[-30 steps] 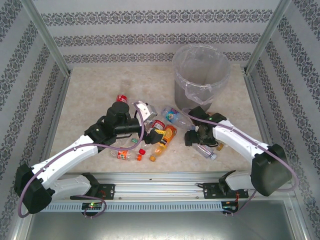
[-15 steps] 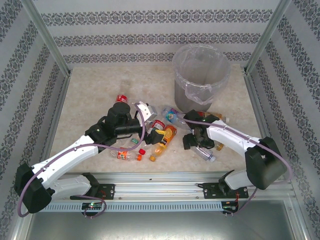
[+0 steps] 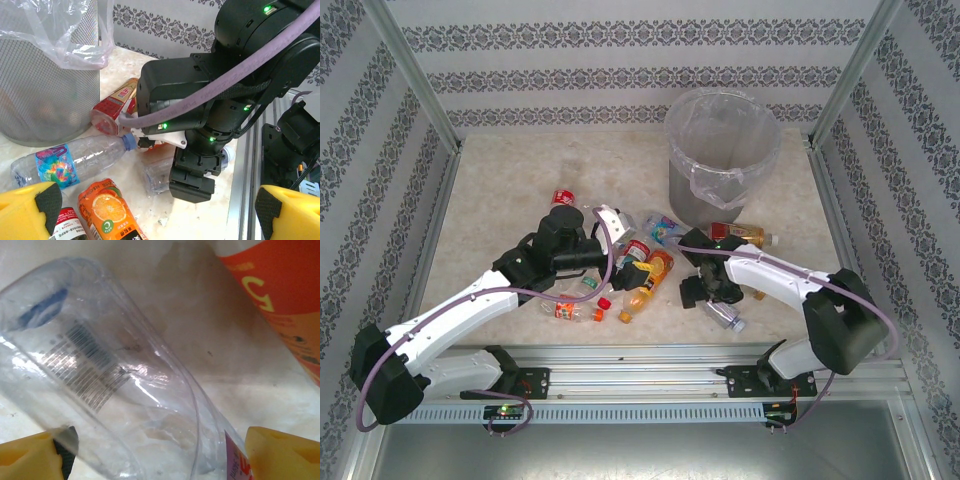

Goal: Put the plastic bottles in the bin

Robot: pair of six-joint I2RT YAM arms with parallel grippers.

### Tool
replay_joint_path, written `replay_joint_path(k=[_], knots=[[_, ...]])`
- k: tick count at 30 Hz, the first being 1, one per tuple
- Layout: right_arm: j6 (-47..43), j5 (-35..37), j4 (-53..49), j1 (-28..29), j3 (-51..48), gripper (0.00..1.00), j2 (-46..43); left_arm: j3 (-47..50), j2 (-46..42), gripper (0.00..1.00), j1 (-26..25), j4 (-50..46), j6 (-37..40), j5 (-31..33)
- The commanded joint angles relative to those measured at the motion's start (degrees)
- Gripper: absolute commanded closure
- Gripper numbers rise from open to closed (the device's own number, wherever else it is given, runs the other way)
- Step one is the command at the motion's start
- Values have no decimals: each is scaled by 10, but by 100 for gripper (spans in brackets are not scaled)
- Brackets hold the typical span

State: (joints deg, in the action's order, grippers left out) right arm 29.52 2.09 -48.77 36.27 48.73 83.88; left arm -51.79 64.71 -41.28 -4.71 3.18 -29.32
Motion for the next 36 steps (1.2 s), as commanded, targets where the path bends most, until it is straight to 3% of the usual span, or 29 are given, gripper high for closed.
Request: replay_joint_path(k=[1,10,25,36], knots=[[22,16,-4,8,-7,13,19,-19,0,0,-10,-11,14,3],[95,3,26,-4,-21,28,17,-19,-3,0,-13,-14,17,7],[33,-11,57,22,-43,22,-12,-18,-1,0,-14,-14,18,9],[18,13,54,35,-30,33,6,-19,-1,0,-15,-14,18,11]])
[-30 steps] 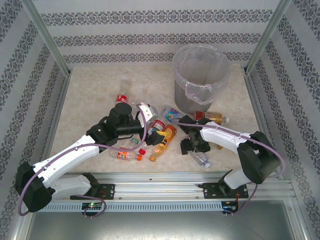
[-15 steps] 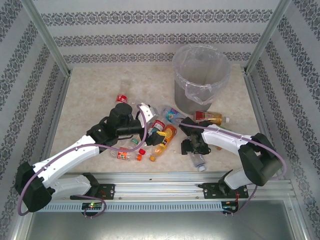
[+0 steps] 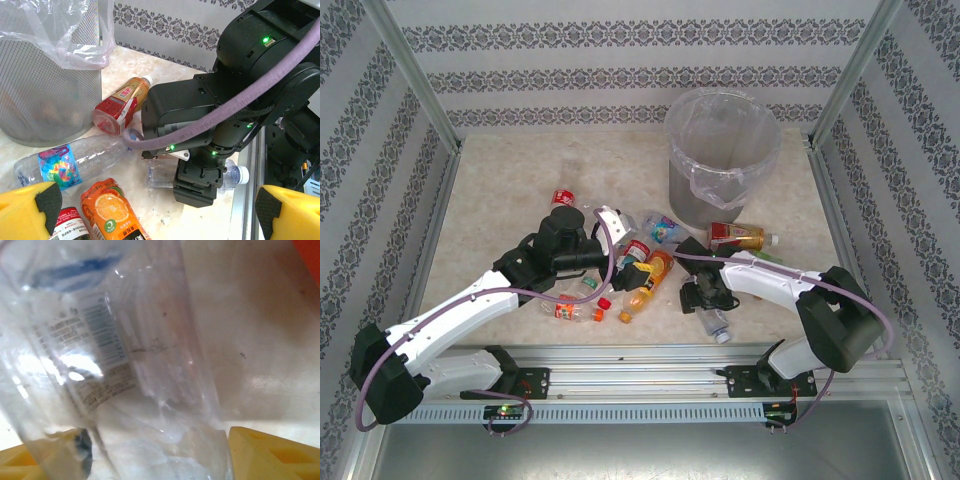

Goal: Put the plastic bottles in the bin

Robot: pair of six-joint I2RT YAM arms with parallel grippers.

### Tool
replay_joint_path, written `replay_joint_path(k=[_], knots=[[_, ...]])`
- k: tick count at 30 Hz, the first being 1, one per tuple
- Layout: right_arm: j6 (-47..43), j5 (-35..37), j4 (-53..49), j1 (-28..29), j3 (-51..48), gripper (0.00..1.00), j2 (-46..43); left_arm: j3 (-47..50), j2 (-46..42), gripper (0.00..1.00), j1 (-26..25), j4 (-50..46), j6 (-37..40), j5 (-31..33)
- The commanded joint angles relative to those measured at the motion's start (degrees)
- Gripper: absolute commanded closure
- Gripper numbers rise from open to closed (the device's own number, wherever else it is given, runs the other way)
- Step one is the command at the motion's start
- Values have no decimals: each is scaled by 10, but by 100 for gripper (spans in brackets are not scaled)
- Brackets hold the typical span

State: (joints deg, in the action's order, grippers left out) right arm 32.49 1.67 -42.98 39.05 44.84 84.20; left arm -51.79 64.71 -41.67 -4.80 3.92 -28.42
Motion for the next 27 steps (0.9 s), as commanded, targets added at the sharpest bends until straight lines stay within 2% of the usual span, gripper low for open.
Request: replay_joint_path(k=[1,11,20,27], knots=[[-12,18,-2,10,9,34,-2,-19,-2,0,-10,-13,11,3],[-28,22,6,13,14,46,-98,-15,-8,0,-10,7,-18,10],[-62,12,-20,13,84,48,-197,-4,-33,0,-6,45,-60,36],[-77,3,-14,13,159,48,-225,22,-56,0,2,102,-101,29]])
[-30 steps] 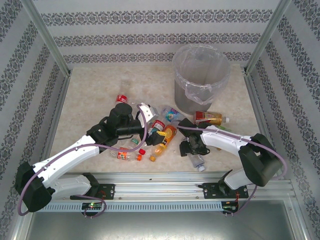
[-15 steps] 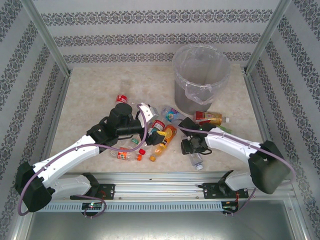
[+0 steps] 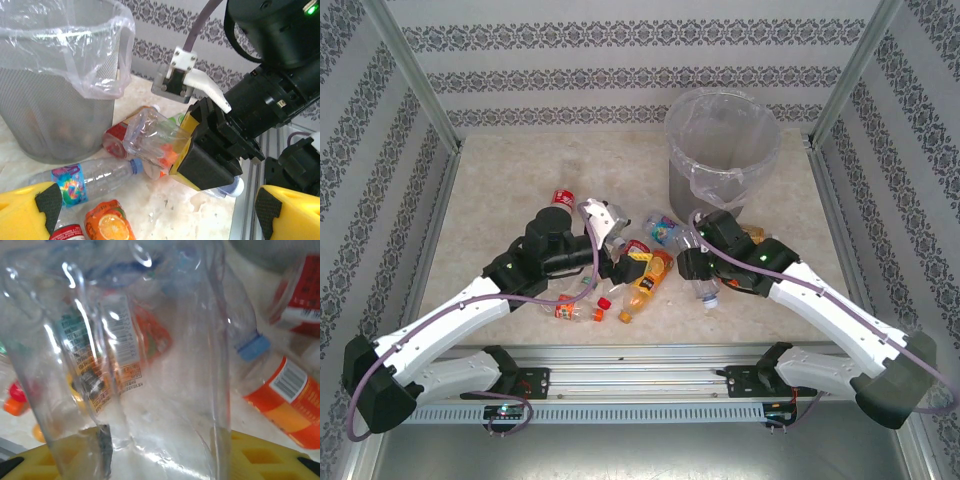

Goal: Put the plastic bottles in the bin

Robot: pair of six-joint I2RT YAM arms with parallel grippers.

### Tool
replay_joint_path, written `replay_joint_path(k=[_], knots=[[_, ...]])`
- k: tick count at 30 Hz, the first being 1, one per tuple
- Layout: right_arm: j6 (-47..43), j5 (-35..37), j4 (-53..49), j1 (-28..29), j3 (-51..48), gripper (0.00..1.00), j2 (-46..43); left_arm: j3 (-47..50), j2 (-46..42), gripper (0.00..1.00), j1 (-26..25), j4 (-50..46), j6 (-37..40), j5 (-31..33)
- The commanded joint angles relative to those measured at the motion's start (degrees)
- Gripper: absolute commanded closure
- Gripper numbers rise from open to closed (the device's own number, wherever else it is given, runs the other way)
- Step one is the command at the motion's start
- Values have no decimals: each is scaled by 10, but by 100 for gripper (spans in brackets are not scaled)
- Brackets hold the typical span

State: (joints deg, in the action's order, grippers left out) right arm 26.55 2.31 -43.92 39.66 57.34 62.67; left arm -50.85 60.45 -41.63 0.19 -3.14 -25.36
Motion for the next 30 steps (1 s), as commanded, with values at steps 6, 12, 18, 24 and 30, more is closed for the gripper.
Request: replay_joint_path(k=[6,12,18,24,30], knots=[[-47,4,-8,0,117,48,-2,37,-27,0,9,112,-76,-8],[-86,22,-21,-21,224,48,30,50,-42,0,18,152,-104,-14],[-123,17,-25,-71,330,48,73,57,-50,0,24,170,-117,-14],[-156,2,-25,-132,431,48,135,63,-55,0,36,189,-134,-16],[-193,-11,-38,-191,548,48,223,65,-56,0,50,198,-139,-19]])
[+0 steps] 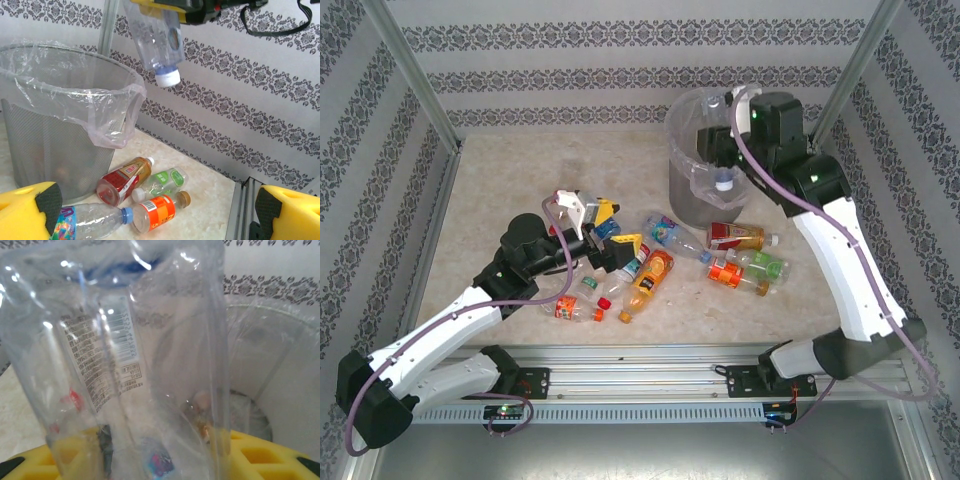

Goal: Put the plastic bottles in the bin

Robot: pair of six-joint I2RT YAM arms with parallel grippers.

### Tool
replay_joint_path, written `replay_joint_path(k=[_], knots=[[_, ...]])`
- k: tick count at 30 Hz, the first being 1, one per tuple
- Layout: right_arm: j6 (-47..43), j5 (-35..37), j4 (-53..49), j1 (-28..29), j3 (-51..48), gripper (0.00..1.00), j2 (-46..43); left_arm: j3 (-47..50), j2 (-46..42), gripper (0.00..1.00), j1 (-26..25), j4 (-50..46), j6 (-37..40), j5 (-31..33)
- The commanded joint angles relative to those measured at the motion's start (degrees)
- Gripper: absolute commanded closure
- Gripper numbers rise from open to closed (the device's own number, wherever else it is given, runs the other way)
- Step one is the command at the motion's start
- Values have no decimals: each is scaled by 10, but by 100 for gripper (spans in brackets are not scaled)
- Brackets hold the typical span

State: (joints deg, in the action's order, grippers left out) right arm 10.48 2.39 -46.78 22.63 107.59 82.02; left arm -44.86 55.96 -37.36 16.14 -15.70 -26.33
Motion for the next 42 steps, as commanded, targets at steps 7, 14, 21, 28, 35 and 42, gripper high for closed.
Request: replay_joint_path(k=[7,14,21,28,35,42], knots=[[-85,-33,-49,-68,175,47,150,5,-9,0,12,37,-7,-11],[-147,-20,-98,-85,283,47,260,0,-2,0,14,17,17,-18],[-174,-3,-153,-99,339,47,337,-6,11,0,14,1,32,-22],[-170,-9,-152,-123,298,47,365,-10,22,0,14,-8,38,-25],[-163,-24,-150,-136,265,46,378,-15,32,0,14,-20,44,-30],[-157,-23,-144,-137,229,38,376,-18,37,0,14,-27,47,-36]])
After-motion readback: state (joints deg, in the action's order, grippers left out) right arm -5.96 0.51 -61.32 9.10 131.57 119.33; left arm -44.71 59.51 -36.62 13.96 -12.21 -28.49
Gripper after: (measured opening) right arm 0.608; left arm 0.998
